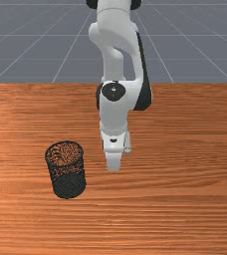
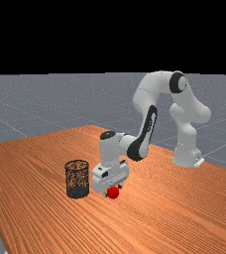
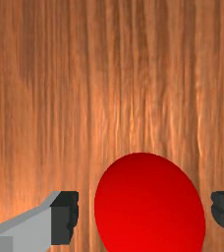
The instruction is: Put the ball into the container
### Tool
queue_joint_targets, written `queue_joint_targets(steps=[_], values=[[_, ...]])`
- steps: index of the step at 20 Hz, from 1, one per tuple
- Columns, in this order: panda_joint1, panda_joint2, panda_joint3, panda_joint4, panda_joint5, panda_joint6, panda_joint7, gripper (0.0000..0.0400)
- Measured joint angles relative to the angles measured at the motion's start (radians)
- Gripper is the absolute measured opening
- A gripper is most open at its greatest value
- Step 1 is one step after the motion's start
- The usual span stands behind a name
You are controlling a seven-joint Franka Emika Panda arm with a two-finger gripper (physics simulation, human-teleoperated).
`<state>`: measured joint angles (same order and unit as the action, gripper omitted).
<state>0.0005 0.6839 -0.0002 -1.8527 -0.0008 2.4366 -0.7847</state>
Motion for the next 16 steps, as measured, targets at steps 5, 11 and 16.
queue_joint_targets(steps=[5,11,16], values=[[-0.001,0.023,0.000,0.011,0.000,0.000,-0.002,0.0400],[-0.003,0.025,0.000,0.004,-0.001,0.045,-0.006,0.0279],[-0.005,-0.138,0.000,-0.155,0.001,0.198,-0.004,0.0280]])
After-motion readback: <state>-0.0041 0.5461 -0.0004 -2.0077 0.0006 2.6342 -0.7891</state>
